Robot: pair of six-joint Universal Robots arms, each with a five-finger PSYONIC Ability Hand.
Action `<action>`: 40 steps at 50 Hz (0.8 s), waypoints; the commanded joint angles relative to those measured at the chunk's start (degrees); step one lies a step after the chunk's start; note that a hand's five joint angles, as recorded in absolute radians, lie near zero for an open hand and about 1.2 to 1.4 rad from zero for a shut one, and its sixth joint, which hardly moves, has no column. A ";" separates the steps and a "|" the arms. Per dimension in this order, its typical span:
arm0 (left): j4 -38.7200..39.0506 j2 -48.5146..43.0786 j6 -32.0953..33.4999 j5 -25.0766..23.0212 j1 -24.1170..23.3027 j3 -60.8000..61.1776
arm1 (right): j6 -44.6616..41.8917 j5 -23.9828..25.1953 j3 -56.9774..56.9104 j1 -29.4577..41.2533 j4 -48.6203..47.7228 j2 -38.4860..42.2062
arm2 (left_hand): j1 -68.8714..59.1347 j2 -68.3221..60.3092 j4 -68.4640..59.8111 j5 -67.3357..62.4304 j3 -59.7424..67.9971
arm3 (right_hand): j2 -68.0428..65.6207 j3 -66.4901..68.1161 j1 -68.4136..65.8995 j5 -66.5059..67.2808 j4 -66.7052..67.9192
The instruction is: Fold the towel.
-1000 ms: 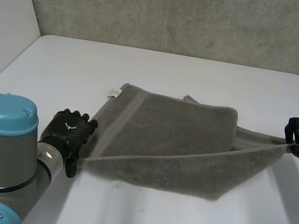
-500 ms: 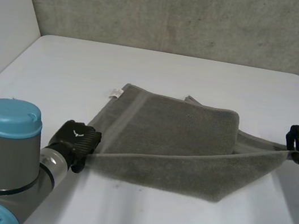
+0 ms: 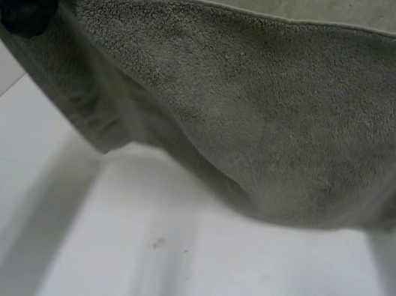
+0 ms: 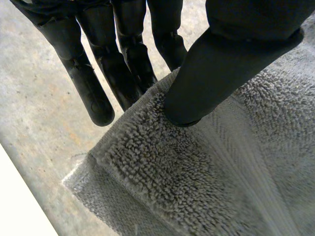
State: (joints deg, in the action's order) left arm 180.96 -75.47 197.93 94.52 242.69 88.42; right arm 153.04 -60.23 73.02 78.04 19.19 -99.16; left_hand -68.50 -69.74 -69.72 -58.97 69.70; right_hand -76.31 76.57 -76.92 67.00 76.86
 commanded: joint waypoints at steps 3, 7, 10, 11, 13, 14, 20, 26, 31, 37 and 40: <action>-2.54 -12.48 0.52 -0.22 0.41 -4.02 | -7.48 -1.47 -9.18 0.62 9.37 10.10 | -11.50 -10.26 -10.28 -11.03 10.30 | -3.69 3.43 -3.08 3.00 3.14; -2.80 -18.48 0.61 -0.22 1.20 -9.93 | -8.02 -2.44 -15.45 3.87 9.29 16.10 | -11.50 -10.26 -10.28 -11.03 10.30 | -3.69 3.43 -3.08 3.00 3.14; -2.71 -25.07 0.79 -0.22 1.82 -18.98 | -7.49 -6.55 -24.89 9.38 8.16 23.62 | -11.50 -10.26 -10.28 -11.03 10.30 | -3.69 3.43 -3.08 3.00 3.14; -2.54 -28.29 0.96 -0.22 1.82 -24.73 | -7.40 -9.35 -30.77 12.19 6.58 27.49 | -11.50 -10.26 -10.28 -11.03 10.30 | -3.69 3.43 -3.08 3.00 3.14; -2.54 -31.58 1.58 0.13 1.82 -30.76 | -7.40 -11.73 -36.75 14.92 3.43 31.44 | -11.50 -10.26 -10.28 -11.03 10.30 | -3.69 3.43 -3.08 3.00 3.14; -1.93 -34.28 2.27 0.13 1.73 -36.50 | -7.23 -14.19 -42.46 16.86 -0.86 34.96 | -11.50 -10.26 -10.28 -11.03 10.30 | -3.69 3.43 -3.08 3.00 3.14; 7.72 -38.87 2.81 0.84 1.38 -49.56 | -3.36 -16.50 -47.53 18.20 -14.88 39.30 | -11.50 -10.26 -10.28 -11.03 10.30 | -3.69 3.43 -3.08 3.00 3.14; 12.05 -38.61 0.44 1.63 1.73 -44.21 | 6.66 -16.41 -37.95 18.02 -21.56 37.37 | -11.50 -10.26 -10.28 -11.03 10.30 | -3.69 3.43 -3.08 3.00 3.14; 12.49 -38.08 -3.52 1.63 2.61 -31.38 | 7.89 -12.20 -25.38 17.85 -18.75 34.56 | -11.50 -10.26 -10.28 -11.03 10.30 | -3.69 3.43 -3.08 3.00 3.14; 13.11 -37.99 -7.74 1.28 6.30 -13.10 | -1.30 -3.60 -8.99 17.23 -11.81 34.03 | -11.50 -10.26 -10.28 -11.03 10.30 | -3.69 3.43 -3.08 3.00 3.14; 13.63 -38.52 -8.88 0.75 6.83 -4.75 | -8.68 -1.74 0.76 17.23 -11.10 33.24 | -11.50 -10.26 -10.28 -11.03 10.30 | -3.69 3.43 -3.08 3.00 3.14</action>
State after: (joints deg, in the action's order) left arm 194.19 -113.51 191.50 95.95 247.75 69.18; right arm 156.07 -66.83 58.16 95.48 4.65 -65.04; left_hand -68.66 -69.78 -69.83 -59.07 69.75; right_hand -76.31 77.00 -77.10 67.11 76.87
